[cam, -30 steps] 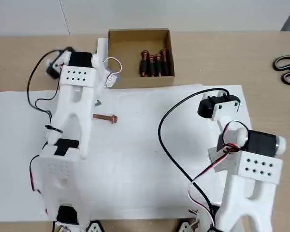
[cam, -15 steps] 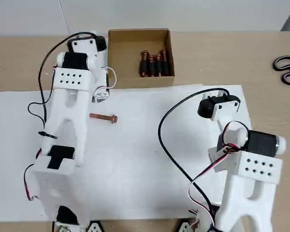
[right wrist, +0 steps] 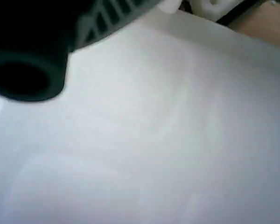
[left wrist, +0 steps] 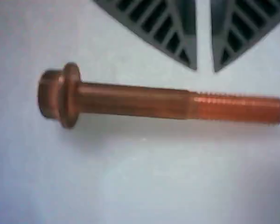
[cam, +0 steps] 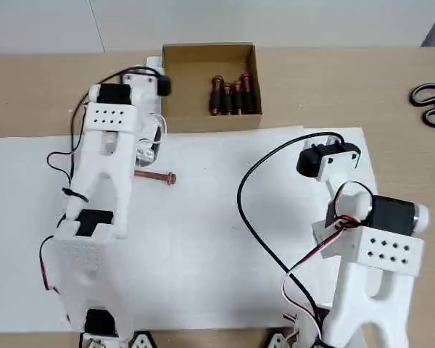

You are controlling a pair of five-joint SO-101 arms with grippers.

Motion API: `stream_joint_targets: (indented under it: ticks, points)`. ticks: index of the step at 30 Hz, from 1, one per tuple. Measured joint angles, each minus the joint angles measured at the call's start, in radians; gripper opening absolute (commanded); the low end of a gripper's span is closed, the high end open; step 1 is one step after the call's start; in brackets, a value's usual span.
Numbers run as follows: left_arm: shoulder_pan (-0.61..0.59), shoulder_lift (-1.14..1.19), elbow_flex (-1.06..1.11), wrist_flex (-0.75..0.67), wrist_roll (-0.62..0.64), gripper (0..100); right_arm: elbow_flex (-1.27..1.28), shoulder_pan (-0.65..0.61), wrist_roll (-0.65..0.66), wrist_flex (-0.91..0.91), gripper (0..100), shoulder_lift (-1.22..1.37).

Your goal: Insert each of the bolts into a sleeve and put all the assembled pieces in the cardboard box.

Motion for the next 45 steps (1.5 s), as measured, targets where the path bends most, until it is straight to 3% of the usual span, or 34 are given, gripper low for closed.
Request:
stream_joint_targets:
  ticks: [18, 27, 45]
  points:
    - [0.029, 0.000, 0.000, -0.002, -0.795, 1, 0.000, 0.000, 0.000, 0.000, 0.5, 0.000]
    - [0.032, 0.000, 0.000, -0.003, -0.882, 12, 0.000, 0.000, 0.000, 0.000, 0.4, 0.000]
    - [0.032, 0.009, 0.000, -0.003, -1.036, 12, 0.035, 0.003, 0.000, 0.000, 0.5, -0.003]
